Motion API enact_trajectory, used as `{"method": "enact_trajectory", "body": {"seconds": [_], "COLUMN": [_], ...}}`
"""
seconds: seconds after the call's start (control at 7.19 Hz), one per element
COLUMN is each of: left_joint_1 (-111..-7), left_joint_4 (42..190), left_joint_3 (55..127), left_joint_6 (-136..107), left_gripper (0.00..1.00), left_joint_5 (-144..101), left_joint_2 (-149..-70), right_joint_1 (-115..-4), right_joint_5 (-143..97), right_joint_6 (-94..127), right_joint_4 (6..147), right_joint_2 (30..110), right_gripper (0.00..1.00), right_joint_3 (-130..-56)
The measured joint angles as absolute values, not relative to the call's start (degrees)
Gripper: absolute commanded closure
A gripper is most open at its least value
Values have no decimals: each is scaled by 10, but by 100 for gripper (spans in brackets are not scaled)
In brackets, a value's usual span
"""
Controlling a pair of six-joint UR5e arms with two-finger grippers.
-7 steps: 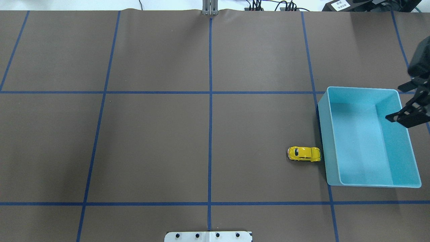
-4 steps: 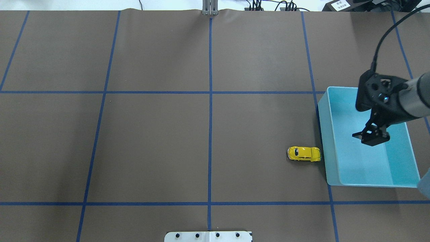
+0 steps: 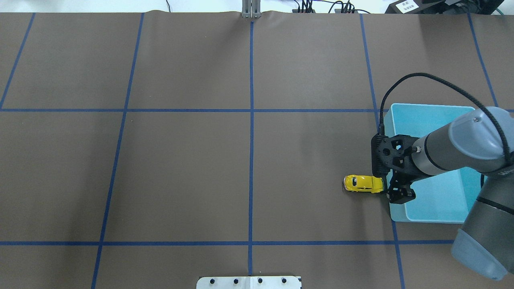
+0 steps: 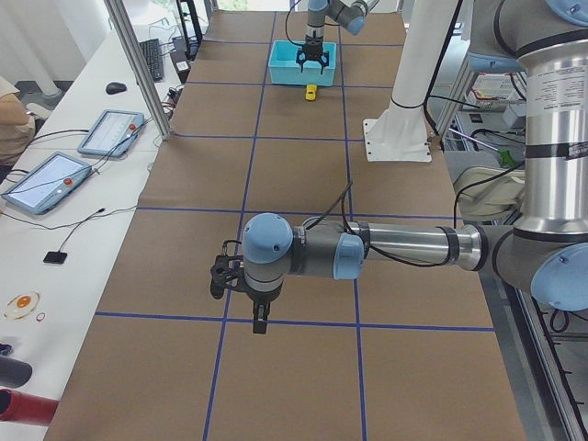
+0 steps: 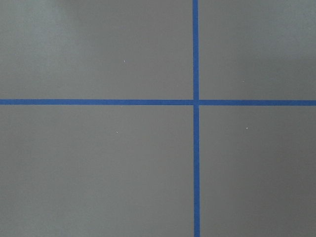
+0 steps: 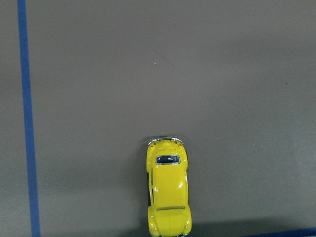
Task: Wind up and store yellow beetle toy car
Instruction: 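Close the right gripper around the yellow car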
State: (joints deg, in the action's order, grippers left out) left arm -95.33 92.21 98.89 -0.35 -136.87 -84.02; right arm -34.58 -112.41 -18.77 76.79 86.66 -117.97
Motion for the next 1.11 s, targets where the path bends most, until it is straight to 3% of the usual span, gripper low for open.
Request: {"method": "enact_trajectory", "body": {"seconds": [1.11], "left_joint_1": [-955], "left_joint_4": [922], "left_joint_3": [1023], "left_joint_6": [-3], "left_gripper": [0], "left_joint_5": [-1394], "left_joint_2": [-800], "right_joint_1": [-307], "right_joint_5": [-1091], "right_joint_6": [-181], "right_joint_4": [736], "right_joint_2": [844], "right_gripper": [0], "right_joint_3": [-1102]}}
